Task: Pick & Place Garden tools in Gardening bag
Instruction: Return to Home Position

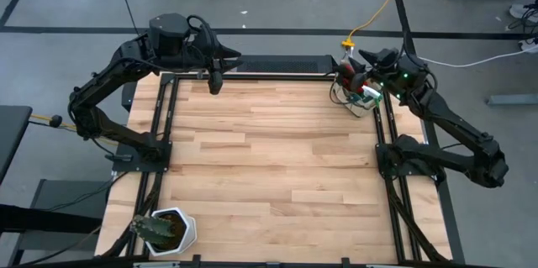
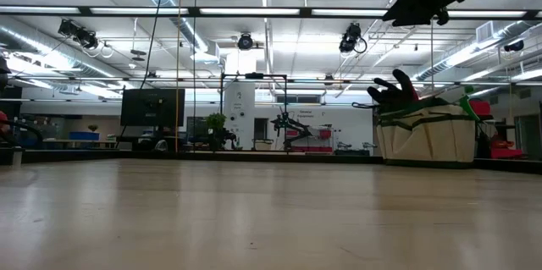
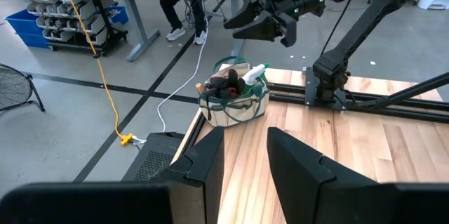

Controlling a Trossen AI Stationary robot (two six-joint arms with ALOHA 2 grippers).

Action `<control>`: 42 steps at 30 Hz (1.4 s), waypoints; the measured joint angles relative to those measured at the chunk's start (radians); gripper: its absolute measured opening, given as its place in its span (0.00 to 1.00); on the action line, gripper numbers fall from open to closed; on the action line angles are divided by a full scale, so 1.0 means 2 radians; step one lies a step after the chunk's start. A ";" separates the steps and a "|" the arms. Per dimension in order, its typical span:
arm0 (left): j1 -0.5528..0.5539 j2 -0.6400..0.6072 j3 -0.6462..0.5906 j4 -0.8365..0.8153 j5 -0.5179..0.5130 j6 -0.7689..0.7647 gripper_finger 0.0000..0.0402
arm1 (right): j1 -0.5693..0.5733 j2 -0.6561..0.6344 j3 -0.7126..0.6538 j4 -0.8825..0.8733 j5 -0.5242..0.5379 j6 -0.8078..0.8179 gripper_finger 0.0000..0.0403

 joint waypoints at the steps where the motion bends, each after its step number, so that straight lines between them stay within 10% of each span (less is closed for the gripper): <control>1: 0.000 0.000 0.000 0.000 0.000 0.000 0.29 | 0.005 0.000 0.000 0.000 0.000 -0.003 0.53; 42: 0.000 0.000 0.000 0.000 0.000 0.000 0.29 | 0.243 0.000 0.000 0.031 0.001 -0.007 0.00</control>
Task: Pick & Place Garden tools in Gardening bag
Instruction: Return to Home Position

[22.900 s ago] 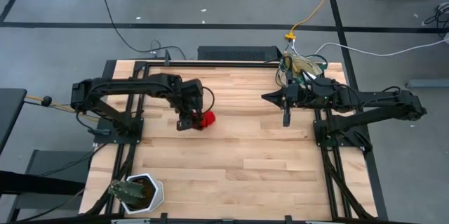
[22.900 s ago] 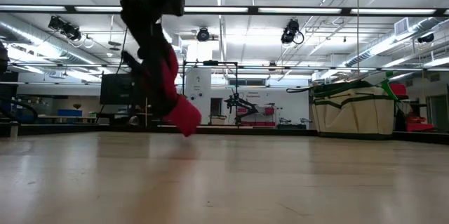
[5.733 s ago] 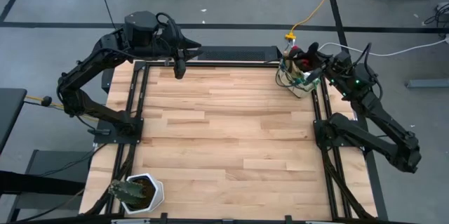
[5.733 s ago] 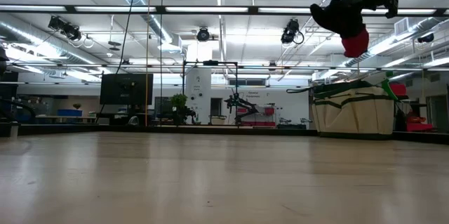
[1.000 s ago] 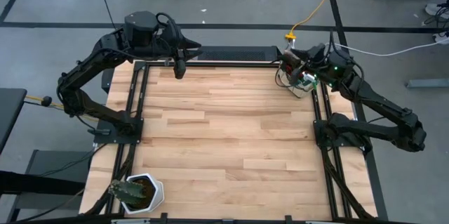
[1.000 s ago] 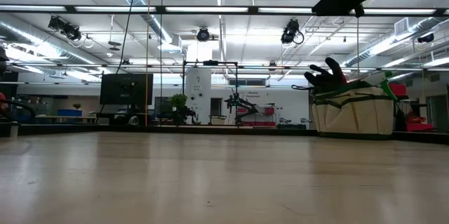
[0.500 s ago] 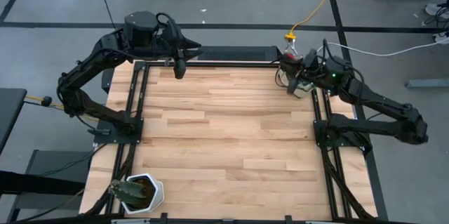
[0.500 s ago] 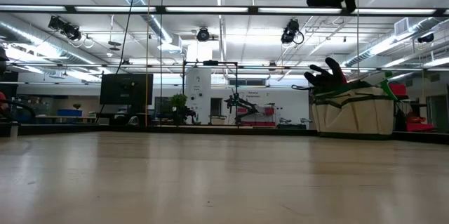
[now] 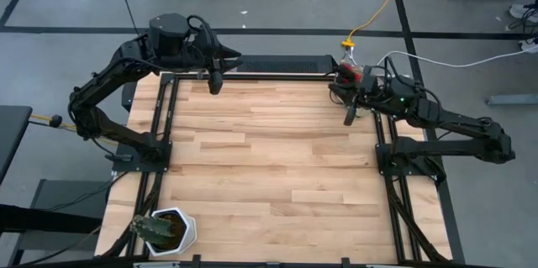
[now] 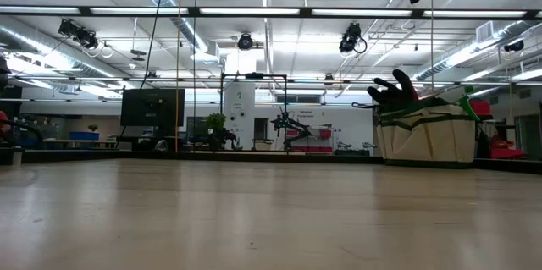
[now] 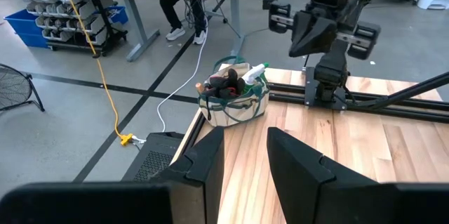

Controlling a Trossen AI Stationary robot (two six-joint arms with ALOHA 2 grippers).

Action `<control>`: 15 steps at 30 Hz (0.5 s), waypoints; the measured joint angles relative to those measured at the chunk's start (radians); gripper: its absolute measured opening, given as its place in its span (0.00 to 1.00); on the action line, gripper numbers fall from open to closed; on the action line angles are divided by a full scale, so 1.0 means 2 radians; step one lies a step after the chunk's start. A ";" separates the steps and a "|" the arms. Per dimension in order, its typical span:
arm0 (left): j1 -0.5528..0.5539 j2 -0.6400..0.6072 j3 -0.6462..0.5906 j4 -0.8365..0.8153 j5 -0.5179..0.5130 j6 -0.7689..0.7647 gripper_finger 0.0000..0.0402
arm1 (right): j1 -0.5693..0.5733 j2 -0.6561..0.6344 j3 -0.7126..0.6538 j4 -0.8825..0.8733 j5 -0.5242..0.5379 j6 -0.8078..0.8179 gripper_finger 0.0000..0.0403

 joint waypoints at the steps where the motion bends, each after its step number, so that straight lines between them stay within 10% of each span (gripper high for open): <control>1: 0.000 0.000 0.000 0.000 0.000 0.000 0.29 | 0.004 0.000 0.000 0.001 0.000 0.000 0.00; 15: 0.000 0.000 0.000 0.000 0.000 0.000 0.29 | 0.046 0.012 0.000 0.025 -0.019 0.010 0.00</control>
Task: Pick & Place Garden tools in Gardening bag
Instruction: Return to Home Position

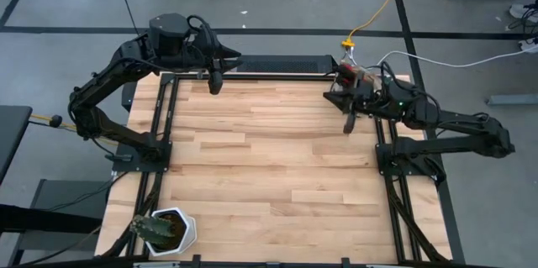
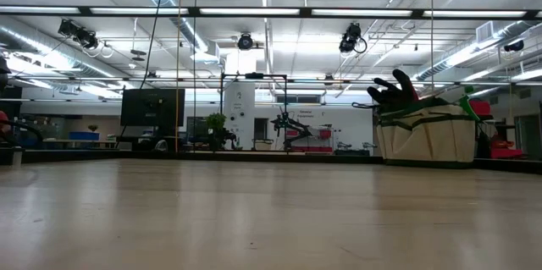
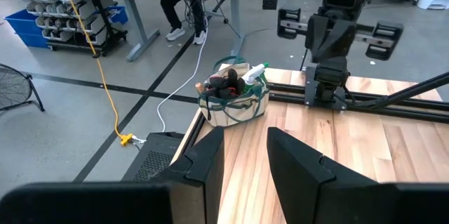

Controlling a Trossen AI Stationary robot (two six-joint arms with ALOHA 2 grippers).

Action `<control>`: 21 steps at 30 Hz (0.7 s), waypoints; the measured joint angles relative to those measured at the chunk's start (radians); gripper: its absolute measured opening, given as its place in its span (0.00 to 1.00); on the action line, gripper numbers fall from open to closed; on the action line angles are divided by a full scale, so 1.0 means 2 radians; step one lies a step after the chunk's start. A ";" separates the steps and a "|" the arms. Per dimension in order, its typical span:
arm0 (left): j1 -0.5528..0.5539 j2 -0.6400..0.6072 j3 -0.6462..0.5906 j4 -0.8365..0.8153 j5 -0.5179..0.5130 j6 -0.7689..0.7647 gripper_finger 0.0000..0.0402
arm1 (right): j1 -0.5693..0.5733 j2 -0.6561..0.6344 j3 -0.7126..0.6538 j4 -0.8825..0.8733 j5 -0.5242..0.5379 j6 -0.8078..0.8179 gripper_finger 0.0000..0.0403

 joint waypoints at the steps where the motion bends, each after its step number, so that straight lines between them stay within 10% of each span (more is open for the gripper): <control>1: 0.000 0.000 0.000 0.000 0.000 0.000 0.29 | 0.001 0.003 0.000 0.005 -0.007 0.004 0.00; 21: 0.000 0.000 0.000 0.000 0.000 0.000 0.29 | 0.062 0.018 -0.099 0.123 -0.060 0.028 0.00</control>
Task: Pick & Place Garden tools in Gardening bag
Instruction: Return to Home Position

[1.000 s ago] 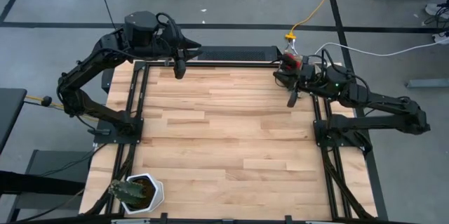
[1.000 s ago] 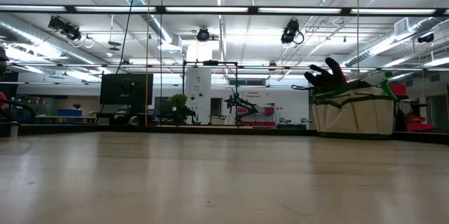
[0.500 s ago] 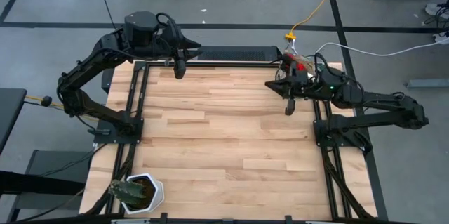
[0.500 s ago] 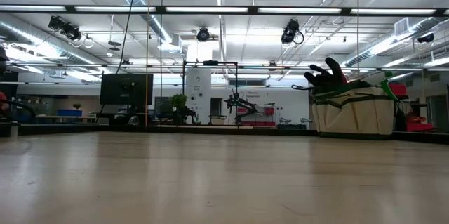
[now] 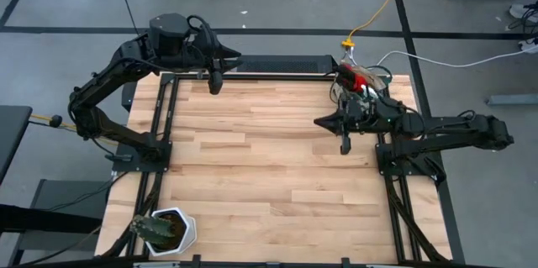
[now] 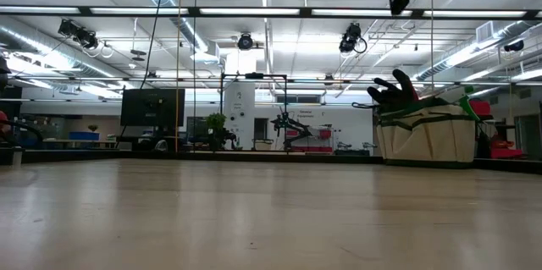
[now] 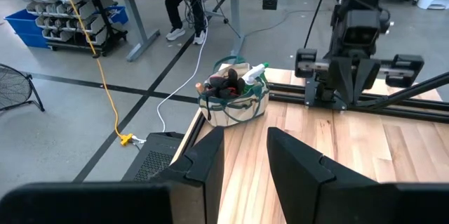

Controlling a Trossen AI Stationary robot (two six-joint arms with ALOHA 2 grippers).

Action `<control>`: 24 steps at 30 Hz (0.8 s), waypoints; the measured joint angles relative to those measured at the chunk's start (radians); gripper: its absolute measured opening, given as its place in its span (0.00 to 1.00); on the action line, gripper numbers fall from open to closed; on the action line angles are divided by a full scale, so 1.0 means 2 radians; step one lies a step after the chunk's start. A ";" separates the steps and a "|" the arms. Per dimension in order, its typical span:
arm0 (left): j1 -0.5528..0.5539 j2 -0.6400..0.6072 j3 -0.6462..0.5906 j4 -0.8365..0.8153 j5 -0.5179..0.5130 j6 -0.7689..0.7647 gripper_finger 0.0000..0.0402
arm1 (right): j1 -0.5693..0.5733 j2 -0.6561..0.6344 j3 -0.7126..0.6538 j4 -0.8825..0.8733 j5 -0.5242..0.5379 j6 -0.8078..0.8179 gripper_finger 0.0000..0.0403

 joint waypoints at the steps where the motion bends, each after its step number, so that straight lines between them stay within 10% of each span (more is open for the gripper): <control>1: 0.000 0.000 0.000 0.000 0.000 0.000 0.29 | 0.003 -0.007 -0.011 0.000 0.000 0.001 0.00; 24: 0.000 0.000 0.000 0.000 0.000 0.000 0.29 | 0.014 -0.187 -0.210 0.056 -0.001 -0.002 0.00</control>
